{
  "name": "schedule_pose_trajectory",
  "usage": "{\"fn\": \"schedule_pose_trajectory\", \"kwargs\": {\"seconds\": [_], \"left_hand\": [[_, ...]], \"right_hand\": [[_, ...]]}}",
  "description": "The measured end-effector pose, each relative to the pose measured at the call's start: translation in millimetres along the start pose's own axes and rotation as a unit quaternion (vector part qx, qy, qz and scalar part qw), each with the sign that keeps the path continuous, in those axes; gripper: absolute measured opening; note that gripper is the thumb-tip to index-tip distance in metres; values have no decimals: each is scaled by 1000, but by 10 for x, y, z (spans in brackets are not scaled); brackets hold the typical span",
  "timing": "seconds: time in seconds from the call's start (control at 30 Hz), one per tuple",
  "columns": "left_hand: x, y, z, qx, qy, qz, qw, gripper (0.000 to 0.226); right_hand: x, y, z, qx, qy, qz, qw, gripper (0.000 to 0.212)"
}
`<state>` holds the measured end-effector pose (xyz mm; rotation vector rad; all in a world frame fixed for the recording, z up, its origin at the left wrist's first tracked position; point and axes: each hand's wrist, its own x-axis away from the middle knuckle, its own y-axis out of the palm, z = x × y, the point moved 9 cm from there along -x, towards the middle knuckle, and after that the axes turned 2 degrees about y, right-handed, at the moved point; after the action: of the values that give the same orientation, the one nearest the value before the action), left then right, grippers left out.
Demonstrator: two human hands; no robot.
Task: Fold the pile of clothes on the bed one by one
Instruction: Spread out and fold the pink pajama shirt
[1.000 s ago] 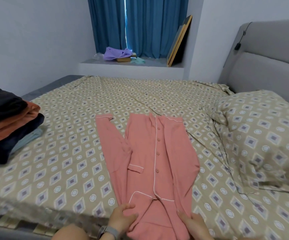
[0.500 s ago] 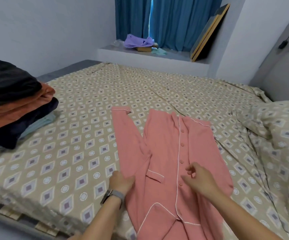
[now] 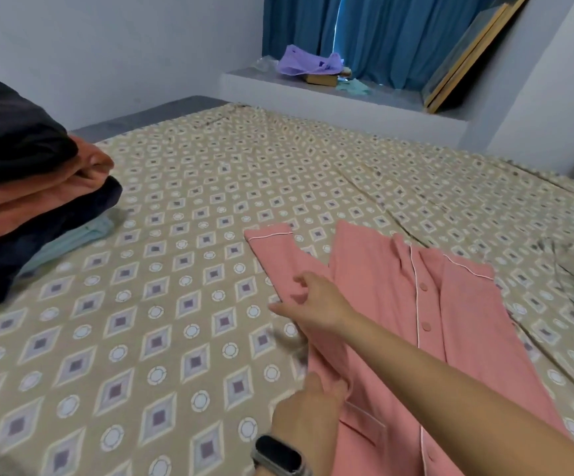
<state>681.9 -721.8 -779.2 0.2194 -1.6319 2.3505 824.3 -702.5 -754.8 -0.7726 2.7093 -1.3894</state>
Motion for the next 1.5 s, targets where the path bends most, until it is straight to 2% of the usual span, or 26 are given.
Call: {"fn": "schedule_pose_trajectory", "kwargs": {"seconds": [0.07,0.17,0.23,0.33,0.4,0.47,0.5,0.53,0.6,0.67,0.7,0.77,0.87,0.97,1.03,1.13,1.2,1.27,1.33,1.4,1.47,1.5], "left_hand": [[-55,134,-51,27,19,-61,998,48],[-107,220,-149,86,23,-100,991,54],[-142,172,-164,106,39,-88,990,55],[-168,83,-178,138,56,-55,987,46],[-187,95,-205,150,51,-47,986,46],[-211,103,-221,168,40,-29,985,52],[-223,77,-224,179,34,-11,983,56],[-242,40,-235,193,27,13,981,59],[-267,-49,-273,226,10,64,972,61],[-278,-95,-264,262,3,85,961,52],[-286,-80,-229,274,8,75,959,45],[-312,23,-120,281,23,23,959,36],[-340,183,38,257,42,-54,964,41],[-387,251,88,190,37,-84,977,42],[-459,188,51,166,10,-42,985,33],[-537,-83,-129,199,-67,120,970,24],[-535,-225,-206,176,-91,192,961,30],[-548,-217,-252,150,-94,200,964,49],[-583,-124,-348,169,-108,179,963,64],[-641,-53,-417,221,-113,164,955,54],[-698,-82,-408,234,-86,176,952,21],[-723,-87,-399,236,-74,182,952,26]], "right_hand": [[-268,134,0,108,15,1,994,94],[-576,150,-20,232,16,40,972,73],[-717,181,-54,288,0,40,957,58],[-818,194,-152,368,-43,51,927,31],[-877,56,-172,310,-43,73,947,27],[-948,-245,-106,129,-10,117,985,23],[-981,-433,-27,24,12,143,989,23],[-1006,-630,89,-85,38,166,982,25],[-1021,-976,412,-263,84,199,940,30],[-1033,-1200,790,-349,106,201,909,20],[-1040,-1272,1009,-353,111,200,907,15],[-970,-1340,1462,-321,152,207,912,23],[-759,-1389,1885,-140,195,206,949,43],[-704,-1345,1969,8,154,191,969,64],[-726,-1359,1798,68,75,213,972,75],[-841,-1299,1516,206,-25,216,954,73],[-915,-1264,1409,245,-49,220,943,68],[-948,-1242,1338,223,-70,226,946,56],[-969,-1270,1321,106,-84,235,963,37],[-1031,-1376,1450,-65,-39,251,965,38],[-1122,-1505,1738,-177,68,273,943,37],[-1156,-1542,1892,-190,119,278,934,37]]}}
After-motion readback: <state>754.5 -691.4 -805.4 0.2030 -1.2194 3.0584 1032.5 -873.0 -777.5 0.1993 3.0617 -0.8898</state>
